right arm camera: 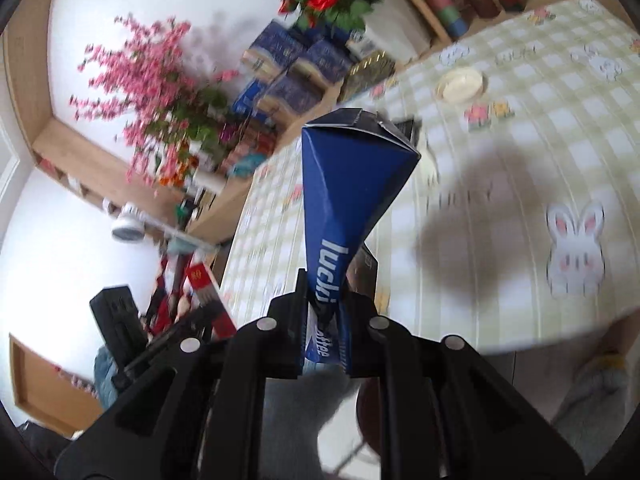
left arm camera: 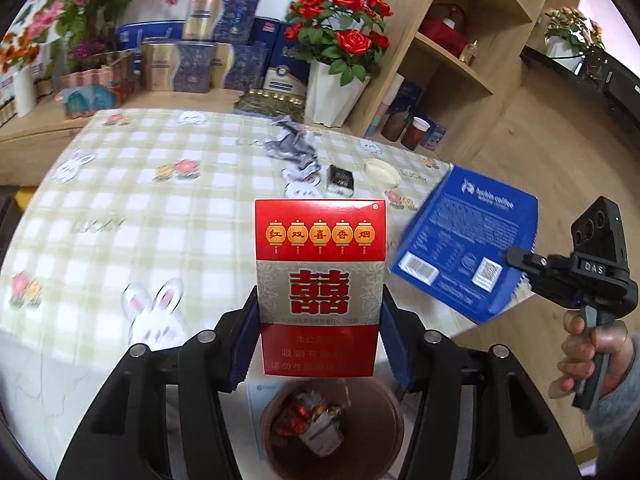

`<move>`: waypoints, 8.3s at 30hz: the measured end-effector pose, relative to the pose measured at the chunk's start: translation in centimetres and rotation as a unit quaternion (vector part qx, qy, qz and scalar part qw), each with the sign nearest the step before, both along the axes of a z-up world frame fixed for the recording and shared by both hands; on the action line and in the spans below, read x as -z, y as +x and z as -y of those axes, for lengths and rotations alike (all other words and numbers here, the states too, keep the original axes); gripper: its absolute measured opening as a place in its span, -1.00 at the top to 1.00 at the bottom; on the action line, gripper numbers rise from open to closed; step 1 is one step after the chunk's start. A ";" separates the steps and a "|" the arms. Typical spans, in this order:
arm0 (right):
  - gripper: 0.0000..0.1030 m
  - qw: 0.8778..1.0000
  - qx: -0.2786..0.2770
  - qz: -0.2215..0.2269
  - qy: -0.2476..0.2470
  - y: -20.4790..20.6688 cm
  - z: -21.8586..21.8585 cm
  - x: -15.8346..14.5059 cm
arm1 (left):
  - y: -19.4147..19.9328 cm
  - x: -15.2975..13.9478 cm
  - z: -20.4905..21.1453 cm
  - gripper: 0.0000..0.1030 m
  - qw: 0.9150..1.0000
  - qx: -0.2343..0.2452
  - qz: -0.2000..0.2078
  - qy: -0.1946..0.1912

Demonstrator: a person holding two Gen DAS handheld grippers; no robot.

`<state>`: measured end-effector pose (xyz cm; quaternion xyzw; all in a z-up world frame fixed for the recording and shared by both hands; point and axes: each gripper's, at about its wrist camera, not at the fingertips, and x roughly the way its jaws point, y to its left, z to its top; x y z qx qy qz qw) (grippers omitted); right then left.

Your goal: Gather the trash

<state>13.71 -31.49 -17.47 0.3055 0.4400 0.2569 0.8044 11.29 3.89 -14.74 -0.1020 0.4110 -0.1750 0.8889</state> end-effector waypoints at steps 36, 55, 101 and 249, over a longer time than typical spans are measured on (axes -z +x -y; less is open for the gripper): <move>-0.89 0.986 -0.010 -0.027 -0.162 -7.0 -5.0 6.4 | -6.0 6.2 2.6 -0.05 0.997 0.031 -0.066 0.021; -0.89 0.988 0.087 0.056 -0.113 -7.9 0.4 3.3 | -5.6 8.3 6.5 -0.47 0.990 0.091 -0.092 0.053; -0.89 0.970 0.148 0.015 -0.193 5.6 5.4 7.9 | 30.5 6.9 10.9 -0.82 0.996 -0.016 -0.005 0.088; -0.89 0.960 0.126 0.069 -0.238 -9.9 -4.1 7.8 | -6.2 8.8 4.6 -0.68 0.995 0.047 -0.080 0.037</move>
